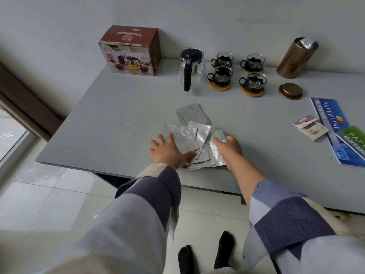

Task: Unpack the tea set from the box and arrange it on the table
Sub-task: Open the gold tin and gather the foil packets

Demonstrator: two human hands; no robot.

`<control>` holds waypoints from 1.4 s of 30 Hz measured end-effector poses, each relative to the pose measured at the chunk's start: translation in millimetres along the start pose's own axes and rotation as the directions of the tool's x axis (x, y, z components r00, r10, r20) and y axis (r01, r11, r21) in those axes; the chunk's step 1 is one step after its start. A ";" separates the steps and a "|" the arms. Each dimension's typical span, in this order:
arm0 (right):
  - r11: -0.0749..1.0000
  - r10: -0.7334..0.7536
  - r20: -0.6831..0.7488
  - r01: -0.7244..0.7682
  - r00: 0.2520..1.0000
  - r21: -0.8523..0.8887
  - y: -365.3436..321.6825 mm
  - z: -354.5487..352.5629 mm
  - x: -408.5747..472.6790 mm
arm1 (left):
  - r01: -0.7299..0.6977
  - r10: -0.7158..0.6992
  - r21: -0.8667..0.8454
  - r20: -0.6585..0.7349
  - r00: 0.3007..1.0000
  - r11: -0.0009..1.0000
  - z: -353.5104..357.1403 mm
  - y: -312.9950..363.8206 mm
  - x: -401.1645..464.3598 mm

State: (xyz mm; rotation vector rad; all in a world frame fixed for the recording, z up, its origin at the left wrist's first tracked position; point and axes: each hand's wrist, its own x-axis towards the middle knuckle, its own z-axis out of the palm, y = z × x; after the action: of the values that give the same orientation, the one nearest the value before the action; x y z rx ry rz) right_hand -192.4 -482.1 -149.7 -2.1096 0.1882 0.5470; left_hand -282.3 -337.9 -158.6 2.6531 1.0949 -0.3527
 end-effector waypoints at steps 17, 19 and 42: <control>0.993 0.012 0.118 0.002 0.993 -0.115 -10.2 20.4 -1.1 | -0.156 0.153 -0.145 -0.034 0.988 0.977 7.7 6.4 -4.4; 0.987 -0.006 0.120 0.025 0.993 -0.158 -11.7 14.9 3.1 | -0.107 0.104 -0.156 -0.031 0.994 0.982 1.1 8.0 6.2; 0.996 -0.015 0.183 0.031 0.983 -0.084 2.3 -14.3 55.0 | -0.011 -0.007 -0.368 -0.049 0.999 0.930 -28.7 49.2 123.3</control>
State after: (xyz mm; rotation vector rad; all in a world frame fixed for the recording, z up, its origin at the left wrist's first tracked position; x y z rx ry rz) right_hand -139.9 -491.0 -169.3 -2.1277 0.0358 0.7421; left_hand -158.6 -282.0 -163.7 2.3384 1.0534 -0.0694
